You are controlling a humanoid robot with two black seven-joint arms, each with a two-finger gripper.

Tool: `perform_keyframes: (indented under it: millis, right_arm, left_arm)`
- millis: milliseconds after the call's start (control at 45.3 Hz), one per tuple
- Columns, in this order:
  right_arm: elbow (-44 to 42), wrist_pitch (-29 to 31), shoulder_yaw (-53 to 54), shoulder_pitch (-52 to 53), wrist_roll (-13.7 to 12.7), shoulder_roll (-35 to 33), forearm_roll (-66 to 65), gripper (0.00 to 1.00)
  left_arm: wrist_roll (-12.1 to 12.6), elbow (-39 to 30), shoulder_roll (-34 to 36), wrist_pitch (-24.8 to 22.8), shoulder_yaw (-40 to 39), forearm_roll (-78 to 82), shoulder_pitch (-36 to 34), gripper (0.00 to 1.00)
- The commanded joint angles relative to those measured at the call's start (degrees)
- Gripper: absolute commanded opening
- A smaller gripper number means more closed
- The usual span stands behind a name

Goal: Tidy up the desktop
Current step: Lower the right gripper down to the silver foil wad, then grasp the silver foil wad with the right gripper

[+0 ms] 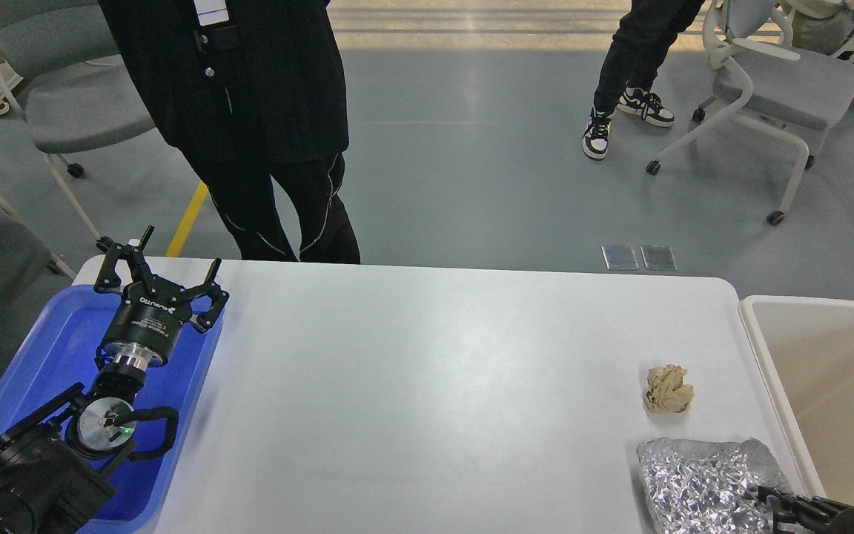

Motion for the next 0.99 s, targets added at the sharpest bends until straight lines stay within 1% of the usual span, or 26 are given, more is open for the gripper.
perform_keyframes:
  millis: [0, 221, 419, 596, 706, 838, 971]
  right_arm:
    - [-0.65, 0.1, -0.04, 0.08, 0.07, 0.59, 3.4, 0.0]
    - [1.8, 0.1, -0.04, 0.17, 0.16, -0.29, 3.4, 0.0]
    - [5.85, -0.25, 0.05, 0.52, 0.16, -4.94, 3.22, 0.0]
    - [11.82, -0.26, 0.05, 1.66, 0.16, -11.18, 3.23, 0.0]
    - [17.27, -0.08, 0.05, 2.36, 0.07, -16.02, 3.31, 0.0]
    - [23.51, 0.27, 0.13, 5.0, -0.02, -21.91, 3.4, 0.0]
    - [27.82, 1.06, 0.13, 7.9, 0.07, -27.35, 3.49, 0.0]
  left_arm:
    - [0.0, 0.0, 0.0, 0.0, 0.0, 0.0, 0.0, 1.0]
    - [0.0, 0.0, 0.0, 0.0, 0.0, 0.0, 0.0, 1.0]
    - [0.0, 0.0, 0.0, 0.0, 0.0, 0.0, 0.0, 1.0]
    - [0.0, 0.0, 0.0, 0.0, 0.0, 0.0, 0.0, 1.0]
    - [0.0, 0.0, 0.0, 0.0, 0.0, 0.0, 0.0, 1.0]
    - [0.0, 0.0, 0.0, 0.0, 0.0, 0.0, 0.0, 1.0]
    - [0.0, 0.0, 0.0, 0.0, 0.0, 0.0, 0.0, 1.0]
